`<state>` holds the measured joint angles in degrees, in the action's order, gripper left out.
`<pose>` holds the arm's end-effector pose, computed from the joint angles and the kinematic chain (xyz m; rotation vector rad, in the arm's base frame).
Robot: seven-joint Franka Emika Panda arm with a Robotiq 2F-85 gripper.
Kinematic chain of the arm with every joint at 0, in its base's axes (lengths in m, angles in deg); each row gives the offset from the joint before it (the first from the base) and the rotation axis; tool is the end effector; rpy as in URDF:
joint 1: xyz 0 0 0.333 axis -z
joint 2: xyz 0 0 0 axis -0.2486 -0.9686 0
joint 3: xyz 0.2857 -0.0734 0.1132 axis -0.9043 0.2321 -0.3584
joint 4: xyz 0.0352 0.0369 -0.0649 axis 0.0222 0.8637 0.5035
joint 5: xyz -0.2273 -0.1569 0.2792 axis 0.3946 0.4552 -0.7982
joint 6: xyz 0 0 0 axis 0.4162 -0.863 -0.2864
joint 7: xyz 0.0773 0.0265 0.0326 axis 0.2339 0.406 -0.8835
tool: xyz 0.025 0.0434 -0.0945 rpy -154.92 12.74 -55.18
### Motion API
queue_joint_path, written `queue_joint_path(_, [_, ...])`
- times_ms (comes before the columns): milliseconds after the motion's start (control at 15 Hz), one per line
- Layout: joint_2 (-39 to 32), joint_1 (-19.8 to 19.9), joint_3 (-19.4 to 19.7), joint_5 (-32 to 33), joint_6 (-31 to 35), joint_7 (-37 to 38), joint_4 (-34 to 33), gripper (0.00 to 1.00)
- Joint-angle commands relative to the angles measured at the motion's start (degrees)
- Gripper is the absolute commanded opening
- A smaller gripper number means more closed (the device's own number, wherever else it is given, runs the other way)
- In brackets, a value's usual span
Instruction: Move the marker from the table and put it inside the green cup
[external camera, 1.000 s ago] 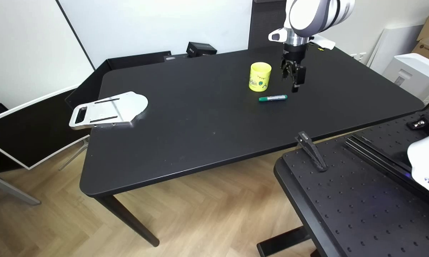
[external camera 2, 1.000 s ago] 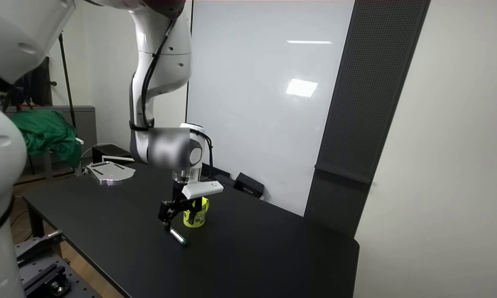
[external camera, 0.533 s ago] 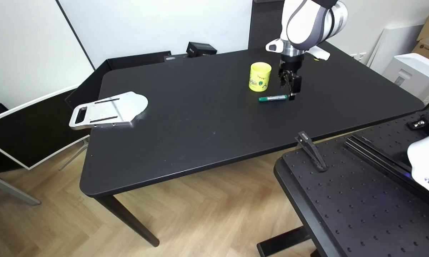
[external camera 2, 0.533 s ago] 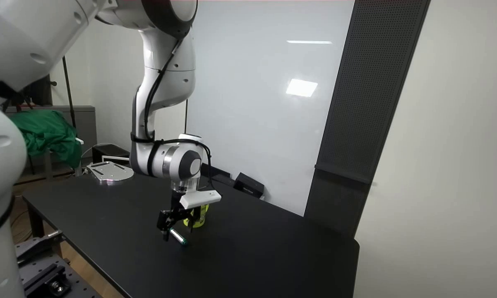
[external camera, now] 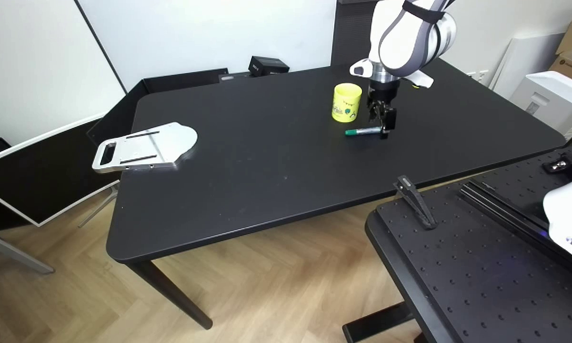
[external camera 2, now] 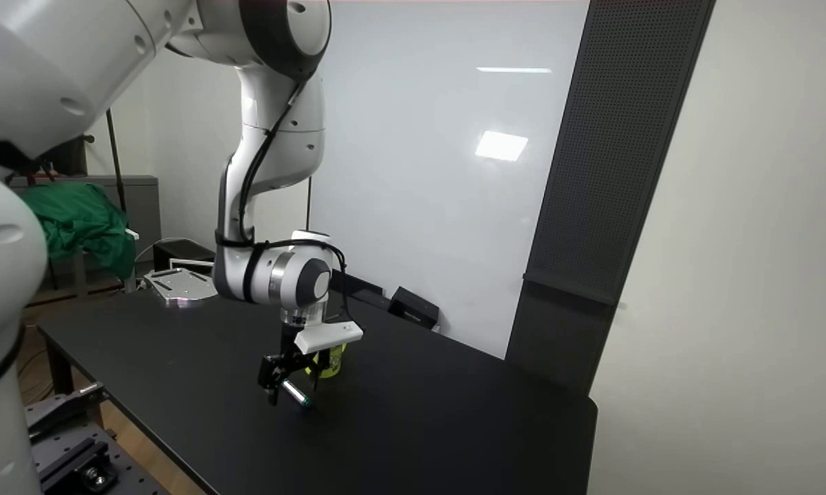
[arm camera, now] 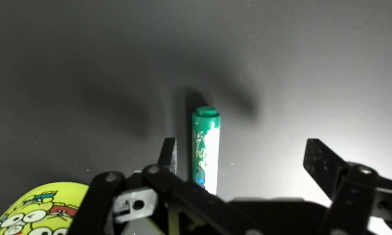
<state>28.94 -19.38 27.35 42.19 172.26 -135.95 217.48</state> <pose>0.4780 0.1054 0.0428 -2.3936 -1.9477 0.1874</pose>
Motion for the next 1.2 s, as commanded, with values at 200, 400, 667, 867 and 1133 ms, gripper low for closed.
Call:
queue_joint_path(200, [-2.28, -0.80, 1.04, 3.51, 1.00, 4.62, -1.93, 0.60])
queue_joint_path(400, [-2.64, -1.09, 1.37, 4.11, 1.30, 5.40, -2.16, 0.39])
queue_joint_path(667, [-2.02, -1.40, 2.20, 4.93, 0.43, 6.51, -2.62, 0.11])
queue_joint_path(867, [-0.46, -1.11, 3.00, 5.63, -1.79, 6.88, -2.60, 0.06])
queue_joint_path(1133, [3.69, -2.16, 5.35, 8.43, -9.17, 7.13, -2.72, 0.06])
